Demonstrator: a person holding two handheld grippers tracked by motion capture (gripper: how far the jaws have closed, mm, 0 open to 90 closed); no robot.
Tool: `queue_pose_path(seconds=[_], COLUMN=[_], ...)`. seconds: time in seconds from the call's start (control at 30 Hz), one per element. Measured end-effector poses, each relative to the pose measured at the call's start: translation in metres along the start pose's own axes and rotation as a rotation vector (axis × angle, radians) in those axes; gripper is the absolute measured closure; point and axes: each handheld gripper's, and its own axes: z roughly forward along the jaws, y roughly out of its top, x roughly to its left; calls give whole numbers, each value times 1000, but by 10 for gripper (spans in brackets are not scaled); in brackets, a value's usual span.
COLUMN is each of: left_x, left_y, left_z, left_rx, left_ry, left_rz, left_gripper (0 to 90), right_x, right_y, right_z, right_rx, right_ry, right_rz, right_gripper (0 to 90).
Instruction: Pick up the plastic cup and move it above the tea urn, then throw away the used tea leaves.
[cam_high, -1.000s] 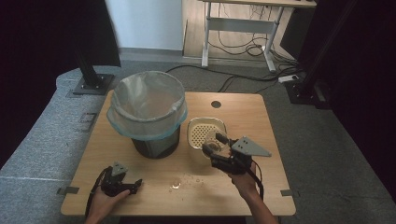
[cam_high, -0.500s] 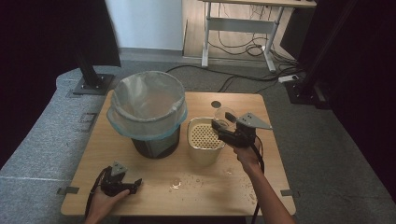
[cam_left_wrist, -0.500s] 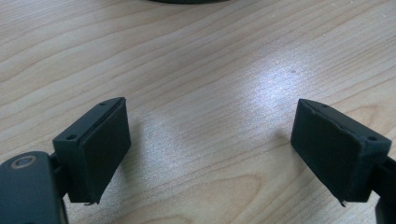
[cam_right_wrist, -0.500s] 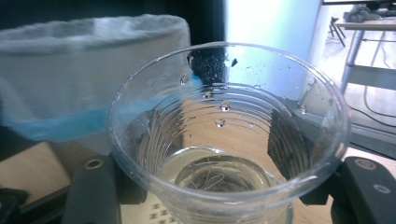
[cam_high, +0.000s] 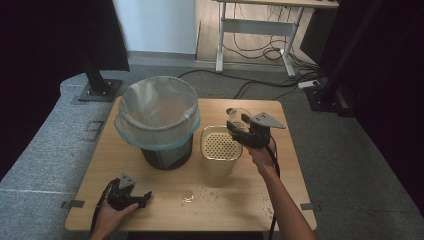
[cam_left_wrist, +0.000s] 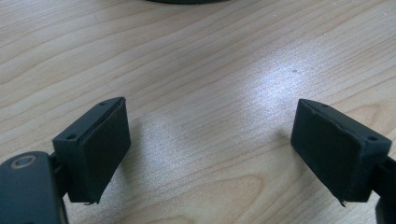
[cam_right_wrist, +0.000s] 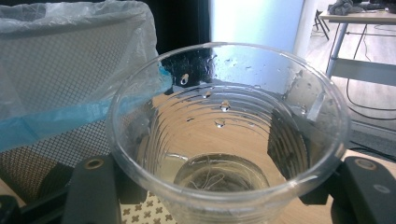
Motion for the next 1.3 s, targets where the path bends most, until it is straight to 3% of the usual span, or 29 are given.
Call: queue_pose_path(seconds=[0.27,0.33,0.37,0.4,0.53,0.57,0.63,0.73,0.77,0.8,0.83,0.87,0.9,1.0,1.13,1.17,1.27,1.3], left_x=[0,0,0,0,1,1,1,1,1,1,1,2,2,2,2,2,2,2], left_y=[0,0,0,0,-1,-1,-1,-1,-1,-1,-1,-1,-1,-1,-1,-1,-1,-1], left_z=[0,0,0,0,0,0,0,0,0,0,0,0,0,1,1,1,1,1], left_rx=[-1,-2,-2,-2,-1,-1,-2,-3,-3,-3,-3,-3,-3,-5,-5,-5,-6,-6], left_ry=[-1,-3,-3,-3,-7,-7,-9,-9,-9,-10,-10,-10,-11,-12,-12,-12,-13,-13], left_rz=[2,4,4,5,10,10,10,13,13,14,14,15,15,17,17,17,17,17], left_gripper=[112,111,111,111,109,108,107,107,107,107,107,107,107,101,100,100,100,100], right_x=[1,1,1,3,8,8,11,13,13,14,14,16,16,18,20,22,28,28], right_y=[6,9,9,11,15,15,17,20,20,21,21,22,22,24,25,25,23,23], right_z=[0,1,1,2,6,6,8,9,9,11,11,12,12,14,14,16,19,19], right_rx=[-10,-7,-7,6,41,41,60,79,79,93,93,115,115,134,140,147,170,170], right_ry=[-3,-27,-27,-50,-97,-97,-117,-143,-143,-175,-175,-217,-217,-241,-246,-248,-248,-248], right_rz=[-23,-67,-67,-120,-251,-251,-341,-415,-415,-469,-469,-523,-523,-606,-653,-702,-788,-788], right_gripper=[345,345,345,345,345,345,345,348,348,348,348,351,351,352,352,353,353,353])
